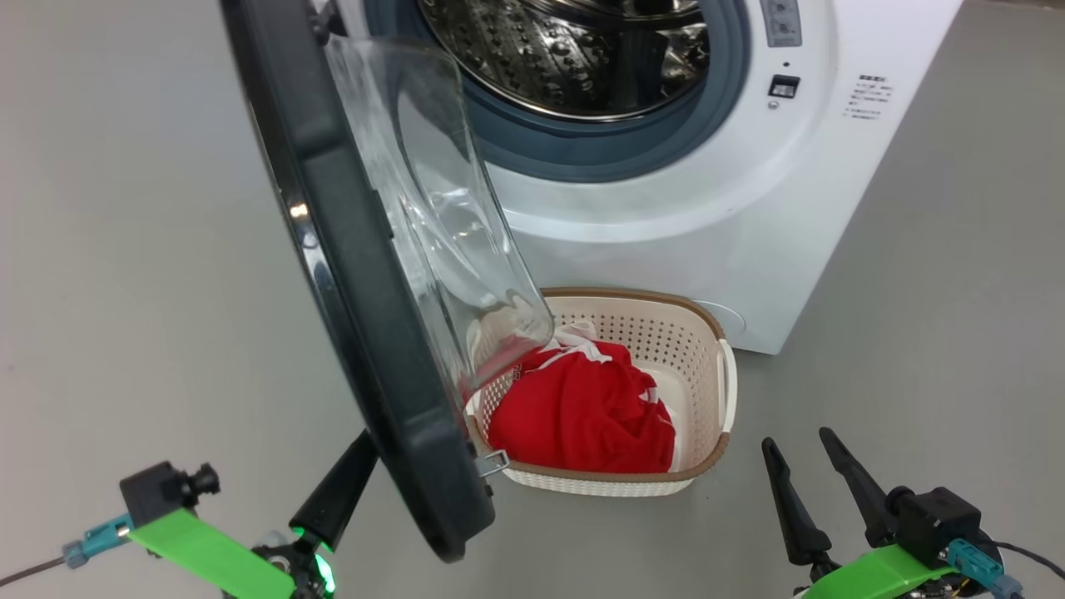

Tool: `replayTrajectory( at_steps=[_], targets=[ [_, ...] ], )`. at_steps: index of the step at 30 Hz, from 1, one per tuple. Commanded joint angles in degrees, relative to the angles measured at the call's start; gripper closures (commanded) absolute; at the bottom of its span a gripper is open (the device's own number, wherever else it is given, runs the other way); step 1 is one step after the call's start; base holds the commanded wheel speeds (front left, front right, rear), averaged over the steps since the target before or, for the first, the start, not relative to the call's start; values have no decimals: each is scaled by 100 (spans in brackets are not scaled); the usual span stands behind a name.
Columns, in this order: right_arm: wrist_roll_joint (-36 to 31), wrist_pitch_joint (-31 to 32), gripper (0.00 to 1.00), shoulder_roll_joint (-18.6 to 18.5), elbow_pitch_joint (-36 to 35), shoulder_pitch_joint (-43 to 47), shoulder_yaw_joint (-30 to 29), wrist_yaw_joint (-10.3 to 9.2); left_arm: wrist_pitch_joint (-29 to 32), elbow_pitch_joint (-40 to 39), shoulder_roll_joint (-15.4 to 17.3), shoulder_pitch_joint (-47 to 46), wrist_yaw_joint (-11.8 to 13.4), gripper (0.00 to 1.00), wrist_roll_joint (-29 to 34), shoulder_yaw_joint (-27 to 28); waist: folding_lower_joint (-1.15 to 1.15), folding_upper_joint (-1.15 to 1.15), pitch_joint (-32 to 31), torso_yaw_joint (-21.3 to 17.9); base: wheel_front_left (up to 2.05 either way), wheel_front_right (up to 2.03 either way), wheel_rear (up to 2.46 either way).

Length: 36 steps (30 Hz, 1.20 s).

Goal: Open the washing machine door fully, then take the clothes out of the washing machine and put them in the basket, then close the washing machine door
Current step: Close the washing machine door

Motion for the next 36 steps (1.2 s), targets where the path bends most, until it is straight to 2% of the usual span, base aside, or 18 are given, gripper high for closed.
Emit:
replayTrajectory(
  at_steps=[1, 15, 23, 36],
  targets=[
    [32, -38, 0, -10, -154, -239, 111, 42, 57, -182, 16, -256, -34, 100, 36, 152, 0, 0, 26, -56, 0, 0, 0],
    [62, -38, 0, 4, -170, -377, 121, 42, -485, -23, -151, -867, -34, 100, 501, -306, 0, 0, 164, -599, 0, 0, 0],
    [90, -38, 0, 11, -178, -435, 149, 42, -1110, 272, -20, -1386, -34, 100, 753, -764, 0, 0, 286, -991, 0, 0, 0],
    [250, -38, 0, 15, -223, -610, 234, 42, -2101, 784, 292, -2233, -34, 100, 808, -1214, 0, 0, 587, -1681, 0, 0, 0]
  ],
)
